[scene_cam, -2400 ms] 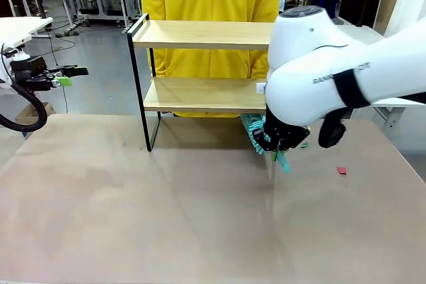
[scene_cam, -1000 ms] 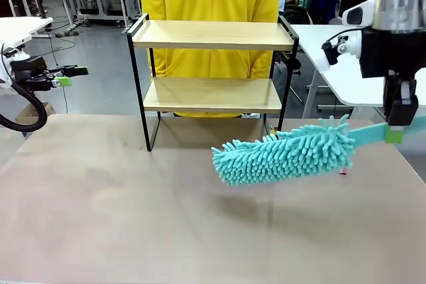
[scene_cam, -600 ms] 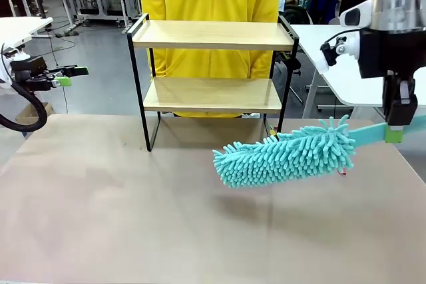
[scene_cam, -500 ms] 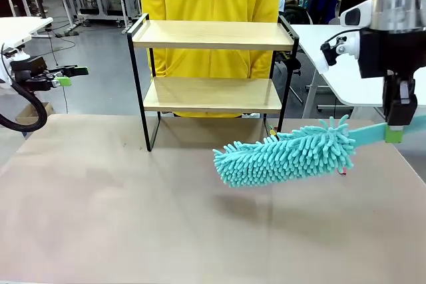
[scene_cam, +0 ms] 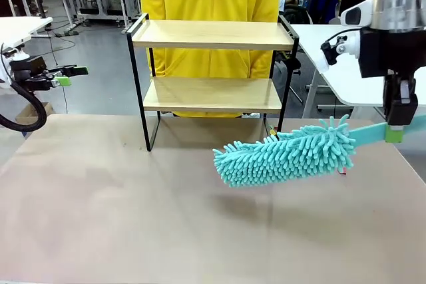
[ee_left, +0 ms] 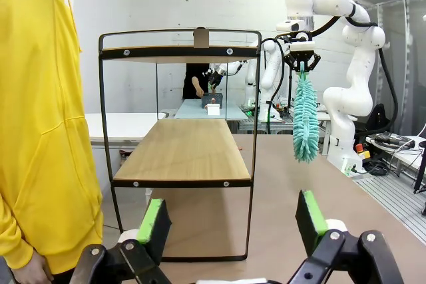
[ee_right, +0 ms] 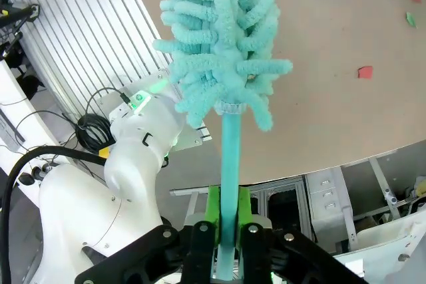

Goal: Clean the shelf.
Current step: Hand the Duster back to the human.

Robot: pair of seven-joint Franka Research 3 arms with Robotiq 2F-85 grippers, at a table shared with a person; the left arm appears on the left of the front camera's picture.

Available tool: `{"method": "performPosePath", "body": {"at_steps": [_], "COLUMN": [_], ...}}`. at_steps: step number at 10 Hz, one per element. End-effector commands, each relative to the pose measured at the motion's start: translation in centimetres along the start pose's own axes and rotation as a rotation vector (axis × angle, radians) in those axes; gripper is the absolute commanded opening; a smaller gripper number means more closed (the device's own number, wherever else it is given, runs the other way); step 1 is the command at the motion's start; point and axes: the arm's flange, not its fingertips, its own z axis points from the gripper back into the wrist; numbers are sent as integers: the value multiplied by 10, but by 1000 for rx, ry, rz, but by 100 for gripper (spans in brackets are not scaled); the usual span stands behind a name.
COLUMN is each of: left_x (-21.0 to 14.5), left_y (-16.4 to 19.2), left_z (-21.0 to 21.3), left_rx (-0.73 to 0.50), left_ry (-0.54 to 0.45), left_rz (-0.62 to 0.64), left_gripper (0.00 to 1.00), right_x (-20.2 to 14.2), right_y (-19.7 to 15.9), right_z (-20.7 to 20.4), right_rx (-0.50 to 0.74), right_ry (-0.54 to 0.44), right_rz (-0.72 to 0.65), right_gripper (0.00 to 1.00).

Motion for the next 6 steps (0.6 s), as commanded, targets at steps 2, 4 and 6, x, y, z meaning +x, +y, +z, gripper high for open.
{"method": "performPosePath", "body": {"at_steps": [2,4,6], "left_x": [1,14,37], "left_y": [-3,-15,-76], "left_z": [-1,24,9], "left_rx": [-6,-15,-35], "left_ry": [5,-39,-40], "left_rz": [-13,-23,-24], "left_gripper": [100,100,100], "right_x": [-2,5,15], "right_y": [3,-19,-48], "right_z": [-3,6,5], "right_rx": [4,10,-29], "right_ry": [-23,-74,-203], "right_rz": [-22,52,137], "right_gripper": [13,13,13]}}
